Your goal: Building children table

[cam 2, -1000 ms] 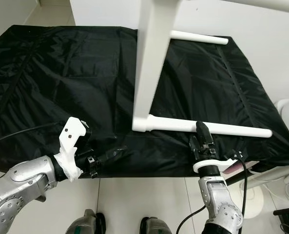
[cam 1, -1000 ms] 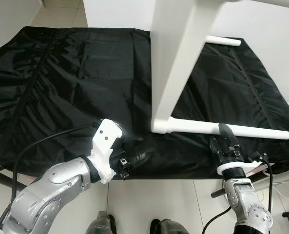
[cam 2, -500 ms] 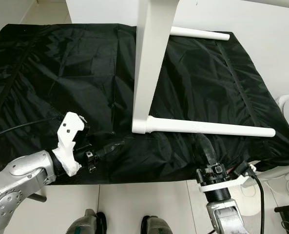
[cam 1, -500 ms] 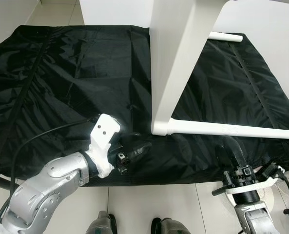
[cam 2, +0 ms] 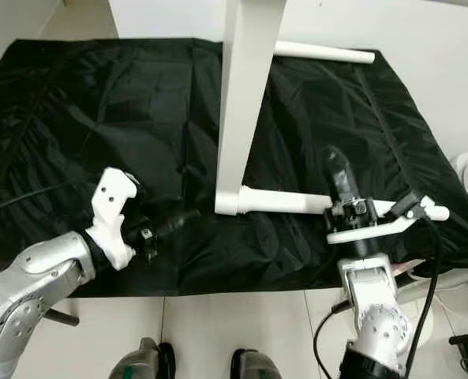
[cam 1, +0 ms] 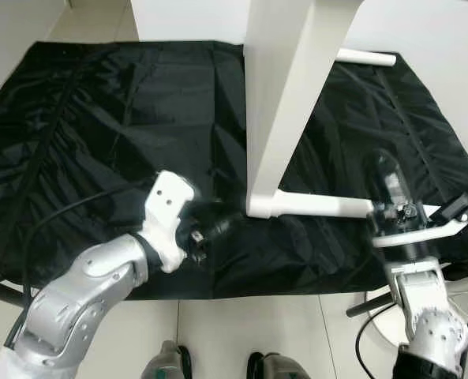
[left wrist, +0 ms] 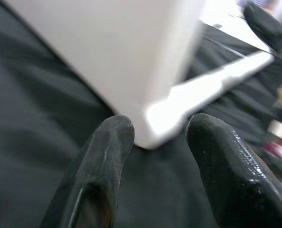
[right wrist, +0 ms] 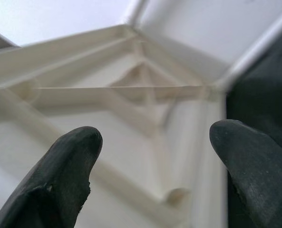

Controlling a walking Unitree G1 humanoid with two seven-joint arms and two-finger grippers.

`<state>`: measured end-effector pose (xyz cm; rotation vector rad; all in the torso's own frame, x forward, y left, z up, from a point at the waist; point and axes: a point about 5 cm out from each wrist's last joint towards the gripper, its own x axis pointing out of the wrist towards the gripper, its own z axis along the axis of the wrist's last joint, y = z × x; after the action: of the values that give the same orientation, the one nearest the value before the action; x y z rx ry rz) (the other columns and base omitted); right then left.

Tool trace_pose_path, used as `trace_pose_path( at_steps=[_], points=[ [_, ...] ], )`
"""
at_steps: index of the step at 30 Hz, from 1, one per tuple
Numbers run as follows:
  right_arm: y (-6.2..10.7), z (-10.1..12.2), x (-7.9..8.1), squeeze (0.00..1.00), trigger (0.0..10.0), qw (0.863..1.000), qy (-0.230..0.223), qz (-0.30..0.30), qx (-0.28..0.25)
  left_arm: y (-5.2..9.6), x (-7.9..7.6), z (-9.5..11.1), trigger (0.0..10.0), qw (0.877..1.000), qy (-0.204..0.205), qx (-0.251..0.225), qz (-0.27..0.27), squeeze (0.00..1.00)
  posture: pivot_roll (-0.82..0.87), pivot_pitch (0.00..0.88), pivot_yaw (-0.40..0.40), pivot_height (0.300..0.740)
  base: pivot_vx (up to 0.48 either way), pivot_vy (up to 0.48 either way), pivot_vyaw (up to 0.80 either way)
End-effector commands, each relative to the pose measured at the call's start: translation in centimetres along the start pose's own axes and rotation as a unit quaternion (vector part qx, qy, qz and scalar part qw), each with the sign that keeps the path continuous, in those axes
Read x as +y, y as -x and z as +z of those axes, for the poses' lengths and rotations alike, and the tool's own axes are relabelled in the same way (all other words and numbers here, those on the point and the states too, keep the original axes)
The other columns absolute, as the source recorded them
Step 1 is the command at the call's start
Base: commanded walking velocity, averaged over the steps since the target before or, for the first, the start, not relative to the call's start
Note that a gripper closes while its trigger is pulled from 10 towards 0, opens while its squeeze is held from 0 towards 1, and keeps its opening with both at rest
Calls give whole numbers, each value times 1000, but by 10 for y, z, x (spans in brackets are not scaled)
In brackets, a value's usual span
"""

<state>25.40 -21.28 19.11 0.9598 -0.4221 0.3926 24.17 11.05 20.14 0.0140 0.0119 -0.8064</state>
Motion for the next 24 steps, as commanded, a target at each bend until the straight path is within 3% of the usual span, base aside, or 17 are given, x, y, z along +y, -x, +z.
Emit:
trace_pose_path(
  at_steps=[1, 4, 8, 12, 14, 18, 24],
  points=[
    [2, 0, -6, 0, 10000, 1000, 11, -27, -1, 1, 8, 0, 10000, 999, -5, -3, 32, 0, -29, 142, -5, 740, 0, 0, 0],
    [-8, -5, -10, 0, 10000, 997, 50, -60, 8, -3, 28, -2, 10000, 994, -20, -3, 105, 0, -19, 140, -16, 740, 0, 0, 0],
    [-14, -10, -15, 0, 10000, 994, 69, -88, 17, -4, 42, -5, 10000, 989, -28, 8, 142, 0, -3, 134, -34, 740, 0, 0, 0],
    [-22, -15, -31, 0, 10000, 970, 166, -176, 26, -6, 59, -8, 10000, 978, -30, 16, 208, 0, 9, 118, -44, 740, 0, 0, 0],
    [-23, -16, -34, 0, 10000, 964, 184, -191, 27, -7, 62, -10, 10000, 973, -29, 21, 227, 0, 9, 118, -44, 740, 0, 0, 0],
    [-28, -25, -28, 0, 10000, 939, 296, -166, 56, -10, 65, -13, 10000, 964, -19, 11, 265, 0, 8, 100, -38, 740, 0, 0, 0],
    [-25, -34, -24, 0, 10000, 920, 355, -151, 69, -10, 67, -16, 10000, 955, -41, 1, 294, 0, 2, 72, -38, 740, 0, 0, 0]
  ],
)
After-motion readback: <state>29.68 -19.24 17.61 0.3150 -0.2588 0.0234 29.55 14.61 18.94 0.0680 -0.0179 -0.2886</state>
